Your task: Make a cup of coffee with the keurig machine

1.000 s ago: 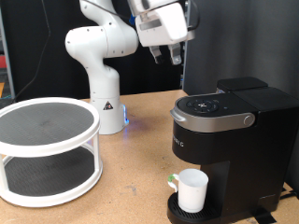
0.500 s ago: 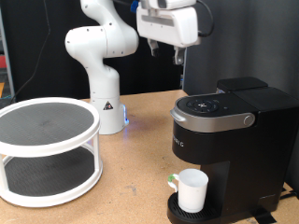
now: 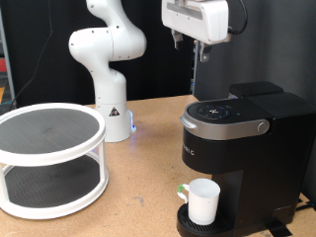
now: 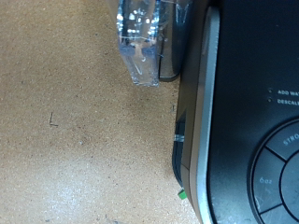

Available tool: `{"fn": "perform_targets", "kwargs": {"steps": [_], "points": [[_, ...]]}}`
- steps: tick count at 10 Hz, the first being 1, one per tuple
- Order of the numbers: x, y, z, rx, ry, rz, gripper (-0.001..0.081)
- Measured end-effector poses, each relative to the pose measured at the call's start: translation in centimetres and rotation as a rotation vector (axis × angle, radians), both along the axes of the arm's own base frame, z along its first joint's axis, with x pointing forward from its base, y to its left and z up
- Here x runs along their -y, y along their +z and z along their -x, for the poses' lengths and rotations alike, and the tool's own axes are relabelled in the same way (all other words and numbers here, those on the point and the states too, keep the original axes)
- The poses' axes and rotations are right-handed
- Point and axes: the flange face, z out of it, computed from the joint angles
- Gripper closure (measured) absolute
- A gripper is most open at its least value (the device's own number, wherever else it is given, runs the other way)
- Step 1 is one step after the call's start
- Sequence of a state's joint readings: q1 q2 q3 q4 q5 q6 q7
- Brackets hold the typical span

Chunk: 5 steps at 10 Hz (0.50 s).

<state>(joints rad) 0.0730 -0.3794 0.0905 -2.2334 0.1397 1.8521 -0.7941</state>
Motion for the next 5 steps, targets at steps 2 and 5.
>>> {"fn": "perform_targets", "kwargs": {"steps": [2,5], "points": [[-0.2,0.3,-0.1,0.014,0.01,-0.002,-0.0002],[-1.1,2.2,-1.5,0.046,-0.04,-0.01,-0.0002]]}}
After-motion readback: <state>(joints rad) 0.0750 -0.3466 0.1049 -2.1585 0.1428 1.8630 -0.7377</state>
